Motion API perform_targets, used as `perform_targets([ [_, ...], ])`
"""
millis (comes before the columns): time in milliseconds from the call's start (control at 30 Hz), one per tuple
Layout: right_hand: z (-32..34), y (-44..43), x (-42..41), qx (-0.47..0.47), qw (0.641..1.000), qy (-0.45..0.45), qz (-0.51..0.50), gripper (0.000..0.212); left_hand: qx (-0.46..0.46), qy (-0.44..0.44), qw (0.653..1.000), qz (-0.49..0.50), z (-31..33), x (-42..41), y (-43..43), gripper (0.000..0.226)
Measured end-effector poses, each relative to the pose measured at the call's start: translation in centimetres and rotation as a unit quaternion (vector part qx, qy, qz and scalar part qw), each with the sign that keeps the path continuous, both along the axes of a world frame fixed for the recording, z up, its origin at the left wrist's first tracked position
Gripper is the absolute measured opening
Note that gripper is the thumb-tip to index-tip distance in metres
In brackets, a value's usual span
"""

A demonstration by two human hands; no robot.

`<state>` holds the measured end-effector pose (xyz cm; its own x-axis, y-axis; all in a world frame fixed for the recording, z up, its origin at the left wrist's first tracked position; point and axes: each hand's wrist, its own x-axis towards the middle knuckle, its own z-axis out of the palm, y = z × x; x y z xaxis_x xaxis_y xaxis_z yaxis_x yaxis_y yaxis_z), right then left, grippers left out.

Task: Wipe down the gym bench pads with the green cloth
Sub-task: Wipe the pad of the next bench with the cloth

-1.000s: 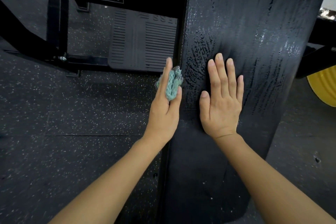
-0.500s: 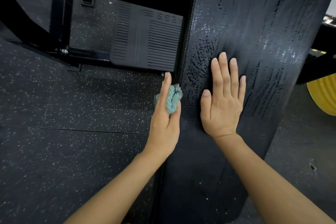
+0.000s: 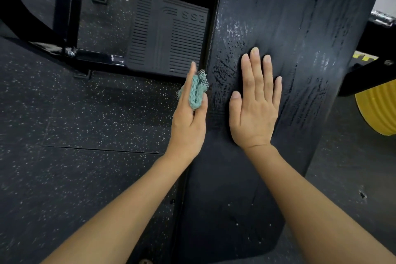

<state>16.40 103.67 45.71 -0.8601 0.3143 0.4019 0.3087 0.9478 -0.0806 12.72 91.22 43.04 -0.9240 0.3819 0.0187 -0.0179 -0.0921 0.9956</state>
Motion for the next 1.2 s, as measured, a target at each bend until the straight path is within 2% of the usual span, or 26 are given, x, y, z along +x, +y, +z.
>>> perform_targets([
  [467, -1.2, -1.2, 2.3, -0.009, 1.000, -0.022, 0.003, 0.057, -0.020, -0.014, 1.000, 0.004, -2.0, 3.9, -1.9, 0.058],
  [833, -5.1, -3.7, 7.6, -0.011, 1.000, -0.024, 0.006, 0.057, -0.020, -0.043, 0.999, 0.024, -4.4, 8.3, -3.6, 0.055],
  [1200, -5.3, -3.5, 7.5, -0.010, 1.000, -0.009, 0.011, 0.059, -0.021, -0.016, 0.998, 0.052, -2.0, 3.4, -1.1, 0.055],
])
